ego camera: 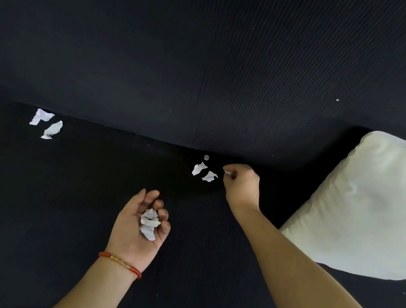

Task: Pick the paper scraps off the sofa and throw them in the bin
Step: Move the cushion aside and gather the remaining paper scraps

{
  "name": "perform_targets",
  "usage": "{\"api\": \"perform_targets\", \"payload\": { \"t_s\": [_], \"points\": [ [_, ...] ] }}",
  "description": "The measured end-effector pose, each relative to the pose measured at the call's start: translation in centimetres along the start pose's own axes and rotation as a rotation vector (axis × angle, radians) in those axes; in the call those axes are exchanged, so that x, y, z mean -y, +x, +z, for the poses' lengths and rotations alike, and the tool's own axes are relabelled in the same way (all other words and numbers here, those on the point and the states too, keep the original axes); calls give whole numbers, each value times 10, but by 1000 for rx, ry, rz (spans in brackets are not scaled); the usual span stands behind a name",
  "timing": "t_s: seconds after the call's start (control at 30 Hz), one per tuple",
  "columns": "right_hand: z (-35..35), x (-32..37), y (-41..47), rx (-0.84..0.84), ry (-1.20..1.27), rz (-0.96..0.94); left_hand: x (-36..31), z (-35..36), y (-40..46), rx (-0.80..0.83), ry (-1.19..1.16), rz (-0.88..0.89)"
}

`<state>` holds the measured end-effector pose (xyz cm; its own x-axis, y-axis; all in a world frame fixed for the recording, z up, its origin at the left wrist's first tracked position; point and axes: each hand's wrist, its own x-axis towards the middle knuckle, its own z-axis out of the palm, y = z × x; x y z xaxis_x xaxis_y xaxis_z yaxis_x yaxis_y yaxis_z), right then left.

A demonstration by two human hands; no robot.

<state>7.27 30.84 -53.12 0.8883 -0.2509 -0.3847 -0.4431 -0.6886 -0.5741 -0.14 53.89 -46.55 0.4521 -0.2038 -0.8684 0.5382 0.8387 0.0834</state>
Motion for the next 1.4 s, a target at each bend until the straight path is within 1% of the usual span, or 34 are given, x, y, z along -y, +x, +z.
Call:
{"api": "perform_targets", "payload": {
  "t_s": [0.03,0.1,0.27,0.37,0.5,0.63,0.7,0.77,0.8,0.9,1.0,1.07,1.17,1.3,1.4],
  "points": [
    [0,3,-1,-24,21,-34,0,0,1,2,0,-3],
    [3,9,-3,-17,23,-97,0,1,1,0,-5,-10],
    [17,17,-8,176,-163,-225,-2,1,3,-10,-17,-16],
    [24,20,-12,199,-239,-238,-6,-2,3,-17,-23,-14],
    [25,22,-15,185,-254,-199,-8,-9,4,-39,-40,-6],
    [22,21,-17,178,-194,-89,-2,-11,5,13,-54,-25],
    [17,22,-20,167,-101,-4,2,-11,5,25,-56,-27],
    [10,29,-27,130,60,74,3,-10,5,32,-53,-14],
    [6,35,-32,110,133,82,3,-10,4,30,-48,5],
    [-4,62,-56,101,238,17,3,-6,2,-11,-78,69],
    [-9,88,-90,156,330,-71,9,1,0,-68,-151,130],
    [-9,100,-113,207,370,-140,14,4,-3,-70,-141,152],
    [-4,110,-137,231,291,-261,17,6,-7,-48,-104,124],
    [1,118,-150,285,197,-311,14,5,-14,-29,-83,134],
    [-4,124,-156,258,39,-416,11,0,-20,20,-67,144]
  ]
}}
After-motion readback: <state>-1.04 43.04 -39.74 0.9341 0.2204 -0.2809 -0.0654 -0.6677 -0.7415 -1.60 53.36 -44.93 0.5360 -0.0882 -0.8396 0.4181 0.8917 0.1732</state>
